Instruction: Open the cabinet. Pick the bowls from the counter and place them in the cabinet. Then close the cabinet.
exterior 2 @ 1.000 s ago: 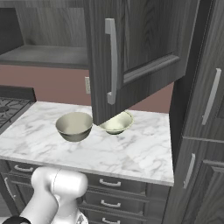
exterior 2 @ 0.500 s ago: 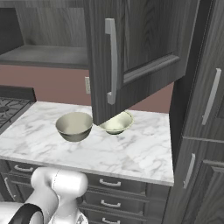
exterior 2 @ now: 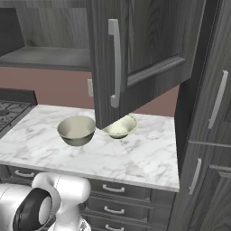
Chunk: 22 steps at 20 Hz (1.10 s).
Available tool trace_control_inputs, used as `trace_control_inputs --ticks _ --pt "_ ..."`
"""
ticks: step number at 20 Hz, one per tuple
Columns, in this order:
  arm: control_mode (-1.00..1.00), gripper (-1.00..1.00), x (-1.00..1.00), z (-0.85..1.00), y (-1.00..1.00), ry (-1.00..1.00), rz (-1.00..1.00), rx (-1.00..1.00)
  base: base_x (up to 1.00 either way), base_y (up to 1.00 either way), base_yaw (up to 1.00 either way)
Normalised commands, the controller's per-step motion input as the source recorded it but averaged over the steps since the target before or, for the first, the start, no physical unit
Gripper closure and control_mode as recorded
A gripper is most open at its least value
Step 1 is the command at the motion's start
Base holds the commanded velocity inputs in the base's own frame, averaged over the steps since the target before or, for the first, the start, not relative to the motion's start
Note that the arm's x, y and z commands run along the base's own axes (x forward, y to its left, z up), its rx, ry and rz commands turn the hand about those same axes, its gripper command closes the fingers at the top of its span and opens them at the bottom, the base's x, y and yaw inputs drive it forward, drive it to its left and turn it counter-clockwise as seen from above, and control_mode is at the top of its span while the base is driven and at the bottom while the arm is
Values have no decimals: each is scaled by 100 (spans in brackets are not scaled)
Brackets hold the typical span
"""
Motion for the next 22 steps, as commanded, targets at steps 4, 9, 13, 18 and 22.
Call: trace_control_inputs --ticks 4,9,13,18,22 --pt "-100 -100 13 -12 0 16 -1 13 0 0 0" --pt "-100 -100 15 -39 1 15 -15 3 0 0 0" --pt "-100 -100 23 -38 0 14 -18 0 0 0 0" --pt "-100 -100 18 -32 -19 3 -15 3 0 0 0" --pt "-100 -100 6 -40 -36 0 -1 14 0 0 0"
